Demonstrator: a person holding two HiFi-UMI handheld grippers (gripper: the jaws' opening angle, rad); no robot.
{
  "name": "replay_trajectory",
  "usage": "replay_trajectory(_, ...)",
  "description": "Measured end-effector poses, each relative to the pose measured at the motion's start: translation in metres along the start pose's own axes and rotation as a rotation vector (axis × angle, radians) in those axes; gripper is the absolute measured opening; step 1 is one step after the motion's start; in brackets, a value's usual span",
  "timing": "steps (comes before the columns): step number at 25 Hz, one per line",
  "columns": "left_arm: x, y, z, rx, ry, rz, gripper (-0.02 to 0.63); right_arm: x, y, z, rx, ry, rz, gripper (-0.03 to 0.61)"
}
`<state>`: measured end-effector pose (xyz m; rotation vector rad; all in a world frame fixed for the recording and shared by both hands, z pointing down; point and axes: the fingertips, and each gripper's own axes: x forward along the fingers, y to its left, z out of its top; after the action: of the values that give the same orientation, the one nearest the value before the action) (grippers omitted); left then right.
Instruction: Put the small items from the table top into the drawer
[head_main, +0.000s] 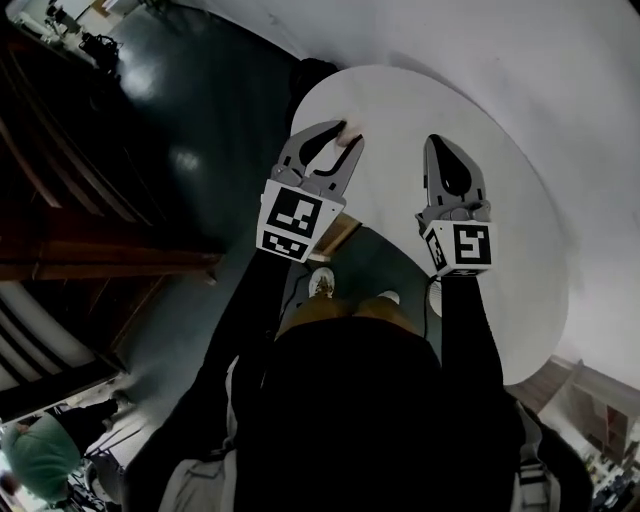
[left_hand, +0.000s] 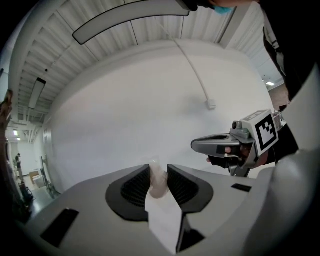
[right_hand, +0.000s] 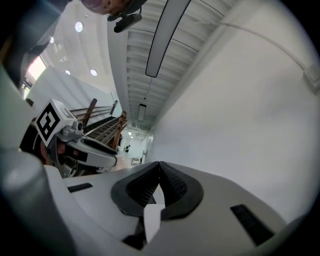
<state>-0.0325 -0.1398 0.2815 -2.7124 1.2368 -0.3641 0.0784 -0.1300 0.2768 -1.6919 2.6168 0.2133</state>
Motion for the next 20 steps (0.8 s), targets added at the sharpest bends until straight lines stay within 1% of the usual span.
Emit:
replay_trajectory(5,-0.035,0.042,-0.018,-0.014,0.029,0.08,0.12,0.035,0.048,-0.003,0.018,-0.006,0.084,0.026)
replay_trajectory(8,-0.05,0.054,-0.033,-0.021,0.056,0.091,0.12,0.048,0.069,-0.008,0.024,0.005,0.118,0.026)
replay_trajectory(10,-0.054,0.053,-0.051,-0.029,0.095,0.07,0.12,0.053,0.079,-0.011,0.023,0.015,0.128,0.026)
replay_trajectory(12,-0.053,0.046,-0.077,-0.048,0.149,0.034,0.121,0.054,0.083,-0.015,0.017,0.026,0.13,0.026)
replay_trajectory(17,-0.049,0.019,-0.161,-0.118,0.313,-0.061,0.121,0.049,0.079,-0.025,0.01,0.06,0.1,0.026)
replay_trajectory(20,-0.048,0.002,-0.213,-0.144,0.43,-0.111,0.121,0.045,0.073,-0.034,0.011,0.082,0.074,0.026)
